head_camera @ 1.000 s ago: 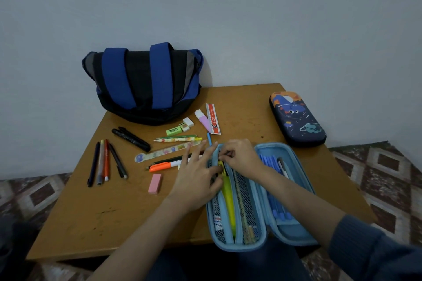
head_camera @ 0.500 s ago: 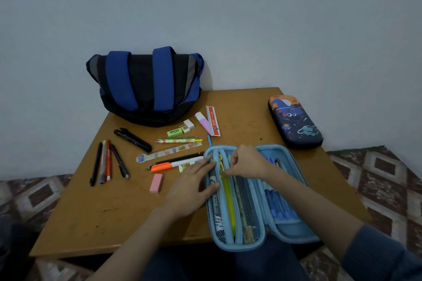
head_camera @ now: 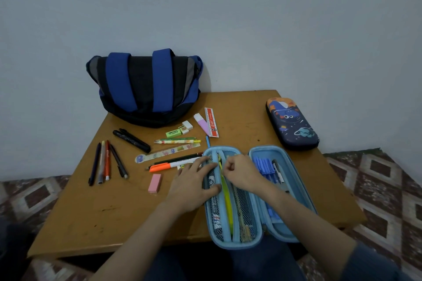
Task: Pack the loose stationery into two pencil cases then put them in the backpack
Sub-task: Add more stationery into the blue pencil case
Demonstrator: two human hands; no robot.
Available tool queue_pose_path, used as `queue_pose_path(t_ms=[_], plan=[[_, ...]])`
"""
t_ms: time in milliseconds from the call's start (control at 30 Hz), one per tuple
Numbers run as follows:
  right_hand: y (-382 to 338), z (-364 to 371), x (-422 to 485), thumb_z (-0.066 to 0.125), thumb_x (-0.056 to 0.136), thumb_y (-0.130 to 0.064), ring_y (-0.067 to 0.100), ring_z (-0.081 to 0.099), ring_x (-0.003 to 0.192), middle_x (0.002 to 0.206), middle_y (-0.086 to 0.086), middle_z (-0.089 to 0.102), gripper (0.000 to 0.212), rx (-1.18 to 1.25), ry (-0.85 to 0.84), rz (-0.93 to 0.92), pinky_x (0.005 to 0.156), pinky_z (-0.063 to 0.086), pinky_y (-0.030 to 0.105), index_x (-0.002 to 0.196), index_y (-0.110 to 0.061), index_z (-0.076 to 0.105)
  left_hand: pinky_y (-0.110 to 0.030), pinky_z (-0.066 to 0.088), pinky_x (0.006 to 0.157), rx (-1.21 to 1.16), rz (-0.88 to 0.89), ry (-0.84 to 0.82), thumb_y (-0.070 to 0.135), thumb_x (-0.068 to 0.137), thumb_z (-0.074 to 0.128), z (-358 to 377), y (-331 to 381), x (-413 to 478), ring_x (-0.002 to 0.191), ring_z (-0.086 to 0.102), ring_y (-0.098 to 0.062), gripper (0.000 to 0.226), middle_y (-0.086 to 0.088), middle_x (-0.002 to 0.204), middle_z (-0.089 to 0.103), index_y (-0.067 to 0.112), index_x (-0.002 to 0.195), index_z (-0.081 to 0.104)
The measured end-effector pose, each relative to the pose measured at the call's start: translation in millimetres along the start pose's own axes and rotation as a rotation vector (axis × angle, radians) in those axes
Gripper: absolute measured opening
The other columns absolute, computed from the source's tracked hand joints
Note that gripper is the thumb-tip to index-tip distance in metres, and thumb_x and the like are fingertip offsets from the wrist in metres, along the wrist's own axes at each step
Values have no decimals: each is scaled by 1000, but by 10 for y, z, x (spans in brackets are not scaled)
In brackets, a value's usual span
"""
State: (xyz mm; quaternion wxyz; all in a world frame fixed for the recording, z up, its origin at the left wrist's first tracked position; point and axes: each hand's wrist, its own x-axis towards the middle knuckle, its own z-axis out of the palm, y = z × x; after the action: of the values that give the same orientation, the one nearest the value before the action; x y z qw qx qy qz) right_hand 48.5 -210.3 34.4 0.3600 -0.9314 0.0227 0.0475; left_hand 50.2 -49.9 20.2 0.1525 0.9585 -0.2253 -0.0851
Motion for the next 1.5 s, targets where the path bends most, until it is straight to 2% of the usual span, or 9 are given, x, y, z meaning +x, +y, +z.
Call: queue_pose_path(t_ms=[133, 200, 267, 400, 633, 767, 967, 1133, 1500], plan=[[23, -41, -27, 54, 86, -5, 16, 56, 65, 78, 14, 68, 17, 10, -21, -34, 64, 50, 30, 78, 3, 67, -32, 37, 103, -121, 31, 77, 57, 84, 54, -26, 8, -20, 131, 30, -12, 62, 9, 149, 23, 35, 139, 35], [13, -97, -8, 54, 86, -3, 11, 57, 57, 74, 9, 68, 17, 23, -10, -23, 60, 52, 25, 81, 1, 70, -22, 49, 85, -293, -89, 170, 50, 84, 59, -22, 37, -39, 113, 45, -9, 59, 4, 136, 37, 27, 134, 40], [-24, -149, 78, 55, 87, -2, 1, 53, 47, 64, 1, 63, 16, 37, 46, -10, 51, 46, 13, 84, 2, 71, -30, 55, 73, -398, -249, 224, 43, 87, 59, -24, 54, -30, 93, 58, -14, 55, -3, 116, 57, 19, 132, 39], [-98, -157, 296, 60, 87, -6, 11, 55, 62, 83, 16, 71, 15, 57, 154, 28, 59, 45, 21, 84, 4, 70, -19, 45, 50, -529, -342, 92, 37, 95, 49, 44, 142, -2, 66, 57, -8, 50, -6, 106, 63, 11, 135, 36], [-199, -39, 527, 67, 83, -11, 18, 52, 56, 60, 5, 56, 27, -16, 119, 139, 68, 56, 35, 58, -9, 58, -12, 43, 51, -615, -306, 118, 32, 97, 46, 102, 192, -3, 68, 55, -1, 34, 6, 91, 58, 10, 122, 50], [-256, -59, 492, 60, 85, -7, 12, 38, 47, 53, -1, 41, 37, -104, 92, 165, 44, 34, 22, 52, -15, 43, -16, 45, 58, -628, -313, 142, 31, 97, 45, 125, 188, -2, 75, 58, -10, 31, 2, 92, 60, 10, 118, 53], [-302, -51, 476, 59, 86, -9, 10, 35, 47, 56, -2, 39, 37, -150, 127, 200, 42, 26, 22, 54, -15, 41, -35, 52, 71, -570, -329, 165, 28, 99, 39, 180, 234, 34, 80, 61, -19, 27, -8, 93, 62, 6, 108, 50], [-372, -63, 464, 59, 87, -11, 15, 45, 60, 63, -1, 41, 34, -194, 95, 212, 43, 28, 22, 60, -14, 39, -21, 38, 50, -540, -343, 189, 19, 100, 35, 211, 240, 53, 65, 53, -11, 19, -2, 81, 56, 6, 103, 48], [-371, -114, 418, 56, 87, -10, 11, 33, 49, 58, -1, 38, 37, -73, 39, 257, 43, 25, 22, 56, -13, 36, -20, 36, 44, -532, -369, 274, 14, 99, 35, 285, 258, 63, 56, 50, -13, 18, -6, 77, 55, 3, 100, 49]])
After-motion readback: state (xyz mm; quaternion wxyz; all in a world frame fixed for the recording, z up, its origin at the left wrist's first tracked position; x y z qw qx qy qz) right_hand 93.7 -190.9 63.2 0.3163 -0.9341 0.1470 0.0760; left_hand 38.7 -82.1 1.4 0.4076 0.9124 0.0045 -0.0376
